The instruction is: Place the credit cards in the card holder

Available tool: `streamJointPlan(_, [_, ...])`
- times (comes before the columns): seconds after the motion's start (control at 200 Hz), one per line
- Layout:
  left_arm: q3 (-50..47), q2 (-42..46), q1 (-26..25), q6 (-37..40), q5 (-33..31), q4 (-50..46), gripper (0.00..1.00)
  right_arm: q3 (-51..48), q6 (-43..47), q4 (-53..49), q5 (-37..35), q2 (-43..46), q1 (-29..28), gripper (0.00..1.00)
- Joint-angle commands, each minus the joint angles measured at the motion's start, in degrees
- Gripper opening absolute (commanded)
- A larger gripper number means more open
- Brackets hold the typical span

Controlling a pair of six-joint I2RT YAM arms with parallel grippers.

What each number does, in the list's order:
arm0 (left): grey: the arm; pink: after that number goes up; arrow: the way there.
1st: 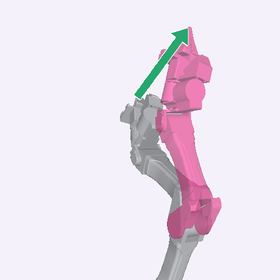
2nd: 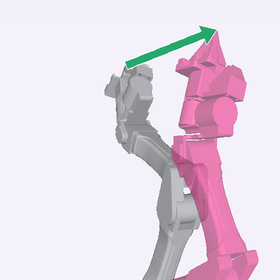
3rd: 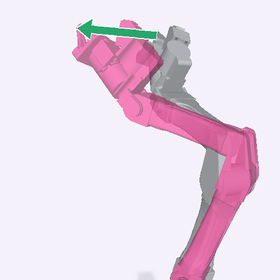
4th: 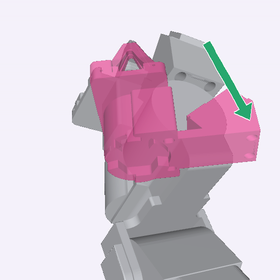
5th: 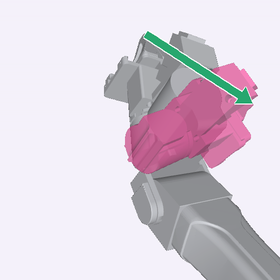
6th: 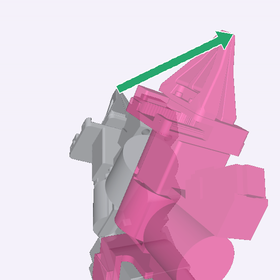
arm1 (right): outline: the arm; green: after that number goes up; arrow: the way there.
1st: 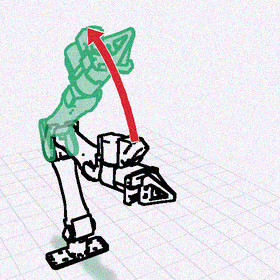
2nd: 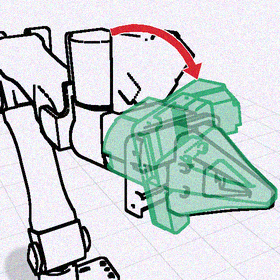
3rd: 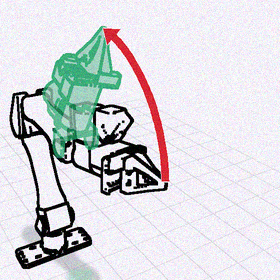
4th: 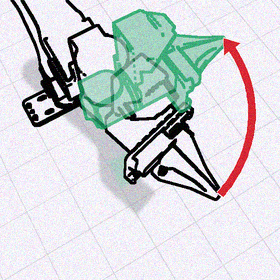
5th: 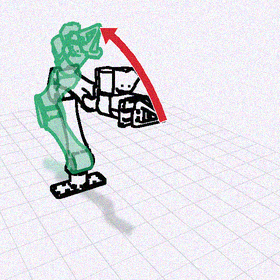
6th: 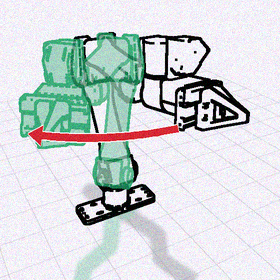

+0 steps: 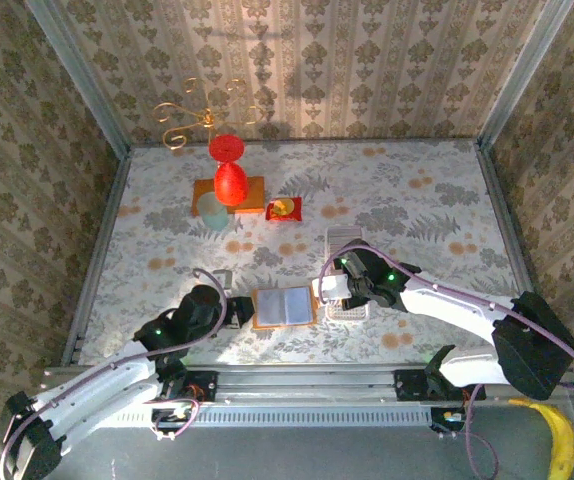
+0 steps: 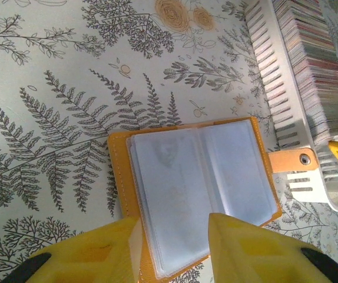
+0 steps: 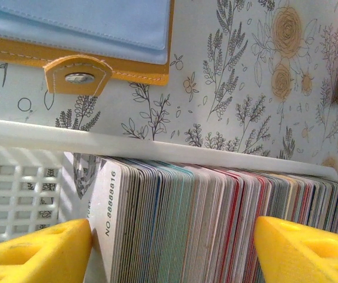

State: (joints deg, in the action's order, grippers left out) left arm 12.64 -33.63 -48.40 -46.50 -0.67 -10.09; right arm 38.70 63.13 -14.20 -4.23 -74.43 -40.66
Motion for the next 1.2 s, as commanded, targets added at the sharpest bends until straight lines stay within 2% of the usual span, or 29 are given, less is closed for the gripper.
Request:
streamJointPlan(0.0, [-1.0,0.8,0.1,-0.9,-0.1,-0.8,0.35,-1.3,1.4,-0.2,-0.4,-0.6,-0.4,0.74])
streamJointPlan(0.105, [-1.2,0.7,0.0,-1.3,-0.1,-0.5,0.34,-1.4,2.0,0.0,-2.0,-1.9,-0.3,0.73])
streamJointPlan(0.205, [-1.1,0.8,0.0,-1.3,0.1,-0.6,0.33,-0.4,2.5,-1.3,-2.8,-2.6,-0.4,0.6])
streamJointPlan(0.575, [-1.5,0.8,0.1,-2.2,0.0,-0.3,0.31,-1.2,3.1,-3.3,-3.4,2.0,-0.9,0.31])
streamJointPlan(0.97, [-2.4,0.8,0.1,-3.4,0.3,0.2,0.3,-1.6,3.0,-3.5,-4.5,4.5,-1.7,0.28])
streamJointPlan(1.195, [-2.7,0.7,0.0,-3.9,0.3,0.6,0.29,-1.5,2.0,-4.3,-4.6,6.1,-1.9,0.18])
